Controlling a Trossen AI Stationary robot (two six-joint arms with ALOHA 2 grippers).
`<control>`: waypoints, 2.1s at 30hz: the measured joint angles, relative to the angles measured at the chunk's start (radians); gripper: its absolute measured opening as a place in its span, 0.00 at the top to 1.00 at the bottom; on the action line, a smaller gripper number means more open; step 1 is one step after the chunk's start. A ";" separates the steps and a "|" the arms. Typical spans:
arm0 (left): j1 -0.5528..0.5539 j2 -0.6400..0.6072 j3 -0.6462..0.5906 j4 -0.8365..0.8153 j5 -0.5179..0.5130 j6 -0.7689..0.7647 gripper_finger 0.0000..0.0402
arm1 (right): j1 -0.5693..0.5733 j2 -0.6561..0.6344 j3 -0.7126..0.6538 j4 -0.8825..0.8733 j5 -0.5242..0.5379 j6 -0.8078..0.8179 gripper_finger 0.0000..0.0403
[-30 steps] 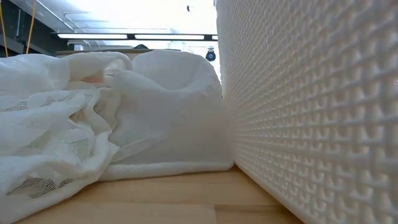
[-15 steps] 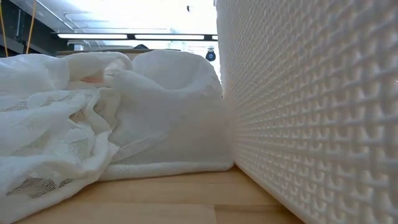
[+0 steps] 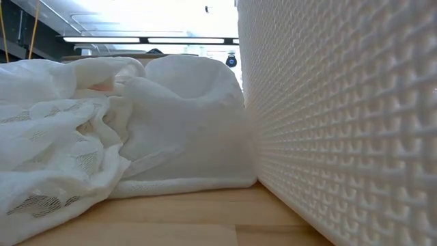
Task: Sort clothes
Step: Put the gray long pants into the gray bin
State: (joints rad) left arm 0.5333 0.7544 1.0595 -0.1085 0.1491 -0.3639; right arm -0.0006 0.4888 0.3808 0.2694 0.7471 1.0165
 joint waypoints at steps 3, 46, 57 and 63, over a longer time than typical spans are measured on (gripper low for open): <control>0.018 -0.014 0.000 -0.003 0.029 0.018 0.26 | 0.000 0.179 0.141 -0.177 -0.067 -0.055 1.00; 0.071 -0.033 0.000 -0.191 0.109 0.009 0.26 | -0.301 1.411 0.902 -1.190 -0.651 -0.445 0.22; 0.071 -0.049 0.000 -0.180 0.110 0.075 0.26 | -0.212 1.329 1.002 -1.401 -0.639 -0.446 0.89; 0.071 -0.050 0.000 -0.179 0.110 0.123 0.26 | -0.196 1.148 1.256 -1.624 -0.590 -0.437 0.90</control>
State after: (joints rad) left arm 0.6042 0.7042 1.0595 -0.2876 0.2596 -0.2408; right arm -0.1961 1.6370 1.6367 -1.3542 0.1566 0.5795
